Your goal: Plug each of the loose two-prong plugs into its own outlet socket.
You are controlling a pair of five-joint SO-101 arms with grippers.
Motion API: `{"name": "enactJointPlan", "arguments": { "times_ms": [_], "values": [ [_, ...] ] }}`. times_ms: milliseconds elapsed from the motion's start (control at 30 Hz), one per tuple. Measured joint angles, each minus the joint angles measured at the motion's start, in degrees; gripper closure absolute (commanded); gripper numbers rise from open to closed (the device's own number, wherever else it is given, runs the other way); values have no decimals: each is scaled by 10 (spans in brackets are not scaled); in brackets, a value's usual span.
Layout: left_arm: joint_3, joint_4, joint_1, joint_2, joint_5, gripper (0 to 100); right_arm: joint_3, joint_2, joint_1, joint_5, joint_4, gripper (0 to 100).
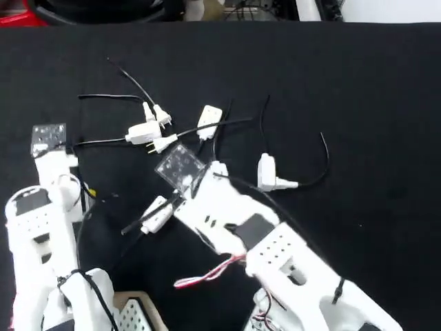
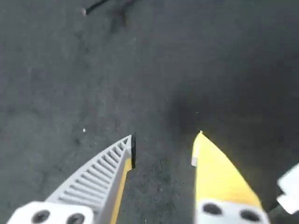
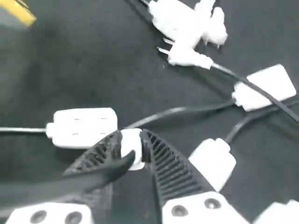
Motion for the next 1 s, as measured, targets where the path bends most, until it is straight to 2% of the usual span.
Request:
{"name": "enactJointPlan", "arguments": {
  "times_ms": [267,467,1000],
  "values": [
    [59,-64,-12,0,0,802,19,98,-63,-1,-134,987],
    [62,-69,-15,0,0,801,-21,171,-64,-2,-127,987],
    [62,-69,-15,0,0,801,-41,180,-47,-3,-81,987]
  ]
}}
